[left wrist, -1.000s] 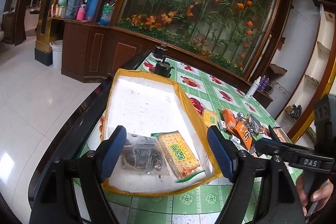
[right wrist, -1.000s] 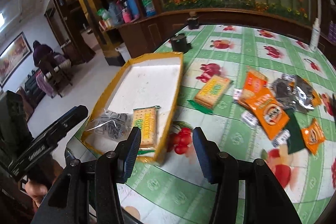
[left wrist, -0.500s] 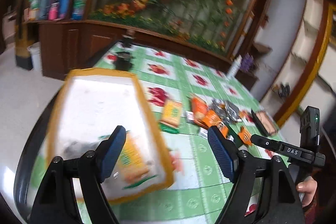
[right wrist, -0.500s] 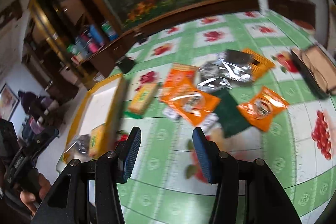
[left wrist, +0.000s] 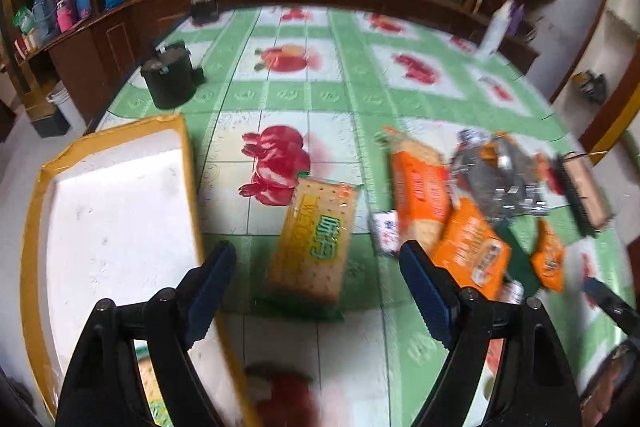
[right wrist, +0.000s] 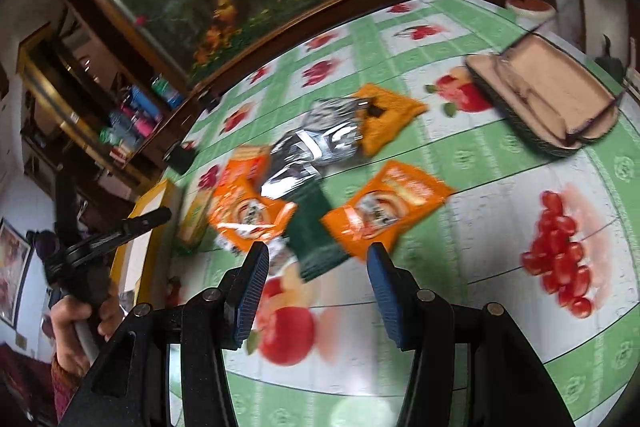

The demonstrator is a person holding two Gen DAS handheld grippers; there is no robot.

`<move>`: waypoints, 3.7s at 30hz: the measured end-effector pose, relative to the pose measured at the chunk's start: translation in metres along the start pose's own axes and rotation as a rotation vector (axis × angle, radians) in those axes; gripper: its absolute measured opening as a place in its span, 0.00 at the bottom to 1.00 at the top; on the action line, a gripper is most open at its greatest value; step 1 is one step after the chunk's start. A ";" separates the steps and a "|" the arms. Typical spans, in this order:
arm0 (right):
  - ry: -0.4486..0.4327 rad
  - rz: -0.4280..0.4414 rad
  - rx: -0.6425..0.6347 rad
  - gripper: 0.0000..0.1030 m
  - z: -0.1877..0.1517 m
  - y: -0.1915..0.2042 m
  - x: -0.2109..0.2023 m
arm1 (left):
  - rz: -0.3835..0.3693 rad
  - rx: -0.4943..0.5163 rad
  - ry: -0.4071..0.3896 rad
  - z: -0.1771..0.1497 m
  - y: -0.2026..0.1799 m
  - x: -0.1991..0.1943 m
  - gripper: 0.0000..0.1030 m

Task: Organize snacks
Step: 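Move both open tools back over the snack pile, then grasp a yellow WEIDAN cracker pack with left tool while right grasps orange snack bag, then carry both held snacks into the white tray and open both tools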

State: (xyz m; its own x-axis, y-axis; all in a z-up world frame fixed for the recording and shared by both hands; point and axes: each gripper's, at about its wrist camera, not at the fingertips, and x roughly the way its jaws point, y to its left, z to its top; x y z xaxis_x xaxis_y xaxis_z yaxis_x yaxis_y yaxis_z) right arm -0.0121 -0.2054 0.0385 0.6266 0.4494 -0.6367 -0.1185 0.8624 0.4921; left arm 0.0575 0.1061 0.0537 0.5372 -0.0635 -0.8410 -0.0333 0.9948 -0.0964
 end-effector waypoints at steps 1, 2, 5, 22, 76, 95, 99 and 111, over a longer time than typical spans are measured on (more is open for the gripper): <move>-0.005 -0.013 0.011 0.56 0.002 -0.007 -0.002 | 0.012 -0.001 0.020 0.002 -0.001 0.008 0.81; -0.008 -0.021 0.016 0.57 0.003 -0.010 -0.001 | 0.030 -0.001 0.042 0.004 -0.003 0.016 0.81; -0.011 -0.063 0.043 0.57 0.009 -0.027 0.000 | 0.068 0.005 0.093 0.005 -0.008 0.034 0.81; 0.088 -0.184 0.096 0.71 0.036 -0.027 0.059 | 0.045 0.088 0.095 -0.044 -0.056 0.020 0.44; -0.040 0.230 -0.398 0.35 -0.014 0.174 0.093 | -0.019 -0.223 -0.389 -0.042 0.056 -0.074 0.44; 0.099 0.253 -0.728 0.35 -0.092 0.294 0.158 | 0.051 -0.452 -0.183 -0.076 0.178 -0.052 0.45; 0.129 0.255 -0.735 0.39 -0.093 0.287 0.165 | 0.061 -0.469 -0.186 -0.077 0.178 -0.052 0.45; 0.062 0.327 -0.673 0.52 -0.075 0.279 0.139 | 0.127 -0.449 -0.218 -0.076 0.169 -0.062 0.68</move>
State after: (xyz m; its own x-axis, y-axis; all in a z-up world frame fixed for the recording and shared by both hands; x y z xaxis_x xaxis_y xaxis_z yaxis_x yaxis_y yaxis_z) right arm -0.0154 0.1149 0.0425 0.4366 0.7020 -0.5627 -0.7487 0.6303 0.2054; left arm -0.0457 0.2720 0.0491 0.6668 0.1213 -0.7353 -0.4428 0.8581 -0.2600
